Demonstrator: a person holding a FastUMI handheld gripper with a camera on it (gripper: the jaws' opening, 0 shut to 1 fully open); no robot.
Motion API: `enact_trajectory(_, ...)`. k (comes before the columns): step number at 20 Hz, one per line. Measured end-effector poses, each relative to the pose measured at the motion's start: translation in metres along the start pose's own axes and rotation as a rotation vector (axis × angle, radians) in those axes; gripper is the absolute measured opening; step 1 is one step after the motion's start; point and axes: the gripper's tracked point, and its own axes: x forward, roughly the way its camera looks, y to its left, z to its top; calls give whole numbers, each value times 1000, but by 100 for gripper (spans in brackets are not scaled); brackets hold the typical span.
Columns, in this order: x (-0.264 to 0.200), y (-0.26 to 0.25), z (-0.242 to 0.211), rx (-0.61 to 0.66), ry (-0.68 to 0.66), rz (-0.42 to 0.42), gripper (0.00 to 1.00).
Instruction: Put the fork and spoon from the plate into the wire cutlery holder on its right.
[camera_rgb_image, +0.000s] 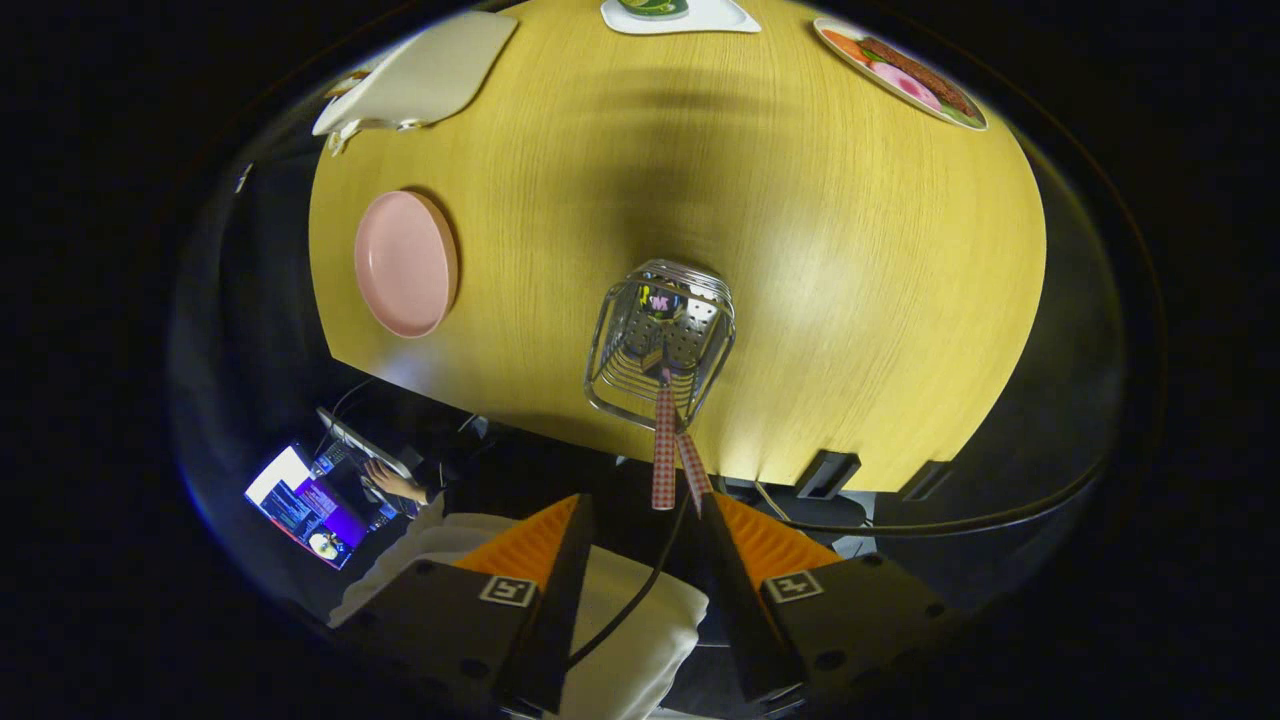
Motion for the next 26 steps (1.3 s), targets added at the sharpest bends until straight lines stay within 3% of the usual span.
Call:
enact_trajectory(2,-9,5,1,-5,-55,32,73)
enact_trajectory(3,-13,6,1,-10,-82,39,81)
enact_trajectory(4,-19,10,1,-11,-111,59,100)
enact_trajectory(26,-143,22,-49,-126,-881,165,99)
